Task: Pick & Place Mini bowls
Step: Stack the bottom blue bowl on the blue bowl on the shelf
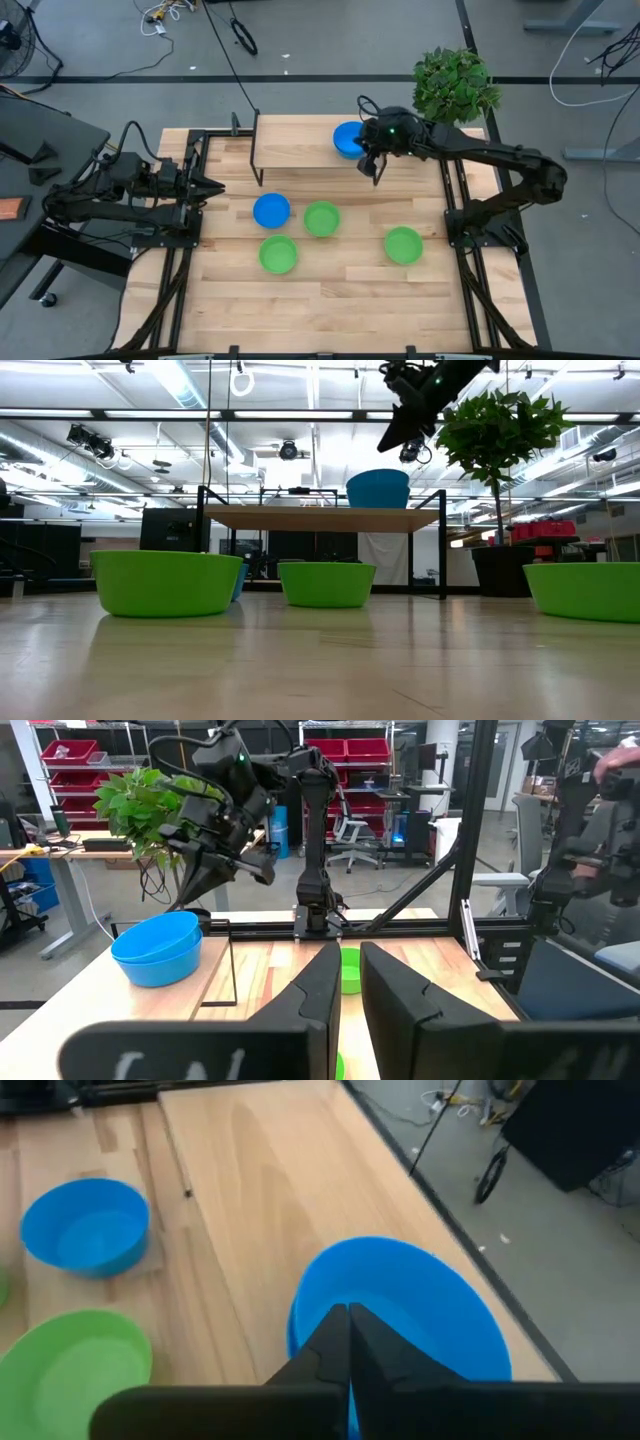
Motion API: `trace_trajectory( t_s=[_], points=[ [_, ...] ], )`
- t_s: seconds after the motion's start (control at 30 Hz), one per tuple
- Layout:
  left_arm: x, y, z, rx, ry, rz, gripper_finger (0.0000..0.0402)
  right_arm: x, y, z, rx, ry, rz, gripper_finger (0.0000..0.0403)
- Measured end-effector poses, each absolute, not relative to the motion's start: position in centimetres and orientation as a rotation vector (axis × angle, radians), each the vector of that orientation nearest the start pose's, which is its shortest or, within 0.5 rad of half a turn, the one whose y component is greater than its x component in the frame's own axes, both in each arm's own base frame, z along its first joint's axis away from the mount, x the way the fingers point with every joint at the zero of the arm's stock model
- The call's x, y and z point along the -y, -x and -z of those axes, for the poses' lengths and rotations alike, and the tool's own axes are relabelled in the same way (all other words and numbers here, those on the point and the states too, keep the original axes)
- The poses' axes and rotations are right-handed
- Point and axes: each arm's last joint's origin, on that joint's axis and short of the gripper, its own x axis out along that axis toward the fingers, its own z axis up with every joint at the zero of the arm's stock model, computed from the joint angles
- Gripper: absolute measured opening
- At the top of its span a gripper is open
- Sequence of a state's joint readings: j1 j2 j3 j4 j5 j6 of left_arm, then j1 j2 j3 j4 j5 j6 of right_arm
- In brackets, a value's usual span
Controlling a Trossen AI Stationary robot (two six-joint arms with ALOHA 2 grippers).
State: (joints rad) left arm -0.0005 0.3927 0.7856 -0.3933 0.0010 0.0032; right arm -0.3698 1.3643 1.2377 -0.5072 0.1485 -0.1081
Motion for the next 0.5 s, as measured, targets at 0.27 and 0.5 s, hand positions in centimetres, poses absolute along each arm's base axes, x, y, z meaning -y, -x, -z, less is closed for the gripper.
trace_trajectory(
  t_s=[0.27,0.5],
  points=[
    [0.0,-7.6,-35.4,-0.001,-0.003,0.001,0.0048,11.6,-27.0,-32.2,-0.675,-0.015,0.517,0.0001],
    [0.0,-7.6,-35.4,-0.001,-0.003,0.001,0.0048,12.2,-26.7,-31.5,-0.695,-0.028,0.535,0.0001]
  ],
)
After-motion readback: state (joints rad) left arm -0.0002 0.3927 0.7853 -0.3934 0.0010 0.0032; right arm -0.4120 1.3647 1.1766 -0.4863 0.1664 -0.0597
